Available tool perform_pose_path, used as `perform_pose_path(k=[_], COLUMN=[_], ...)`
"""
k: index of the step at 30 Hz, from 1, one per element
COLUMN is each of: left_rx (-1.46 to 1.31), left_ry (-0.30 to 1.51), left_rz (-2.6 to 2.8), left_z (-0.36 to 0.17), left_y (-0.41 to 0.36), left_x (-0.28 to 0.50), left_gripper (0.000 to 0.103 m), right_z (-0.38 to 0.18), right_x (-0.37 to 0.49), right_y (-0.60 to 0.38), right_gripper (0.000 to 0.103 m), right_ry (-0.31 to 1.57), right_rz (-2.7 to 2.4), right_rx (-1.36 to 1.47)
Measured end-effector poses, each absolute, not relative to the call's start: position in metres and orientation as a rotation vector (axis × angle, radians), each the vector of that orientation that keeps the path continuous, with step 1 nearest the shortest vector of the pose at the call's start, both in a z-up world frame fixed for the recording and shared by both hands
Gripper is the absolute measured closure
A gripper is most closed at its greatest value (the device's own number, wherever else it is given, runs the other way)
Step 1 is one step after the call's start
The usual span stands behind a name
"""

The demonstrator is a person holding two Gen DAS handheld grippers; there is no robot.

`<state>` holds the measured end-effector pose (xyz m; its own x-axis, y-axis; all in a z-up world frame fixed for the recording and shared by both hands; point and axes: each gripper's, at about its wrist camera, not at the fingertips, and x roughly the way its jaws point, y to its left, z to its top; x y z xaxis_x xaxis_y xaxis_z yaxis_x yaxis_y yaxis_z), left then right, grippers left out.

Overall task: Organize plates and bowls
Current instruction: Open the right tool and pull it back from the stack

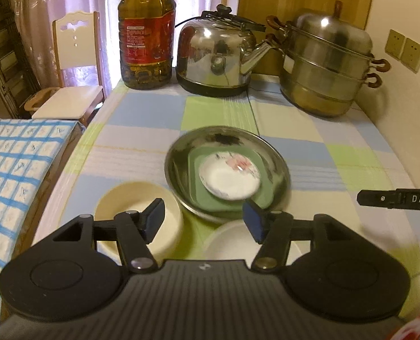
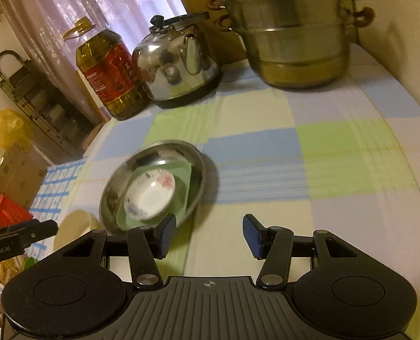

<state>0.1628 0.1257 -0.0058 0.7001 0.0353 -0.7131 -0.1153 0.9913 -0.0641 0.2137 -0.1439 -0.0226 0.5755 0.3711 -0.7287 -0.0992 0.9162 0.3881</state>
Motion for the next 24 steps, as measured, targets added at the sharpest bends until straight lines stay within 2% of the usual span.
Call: perform_pose_path(k=[24], left_rx=[-0.122], left_ry=[0.849], left_rz=[-0.011], left_z=[-0.006], left_y=[0.030], left_x=[0.028], left_gripper=[0.048], right_z=[-0.014], right_x=[0.056], right_y=[-0.195], right_gripper=[0.050], right_ry=[0.999], right_rz=[0.275], right_rx=[0.357])
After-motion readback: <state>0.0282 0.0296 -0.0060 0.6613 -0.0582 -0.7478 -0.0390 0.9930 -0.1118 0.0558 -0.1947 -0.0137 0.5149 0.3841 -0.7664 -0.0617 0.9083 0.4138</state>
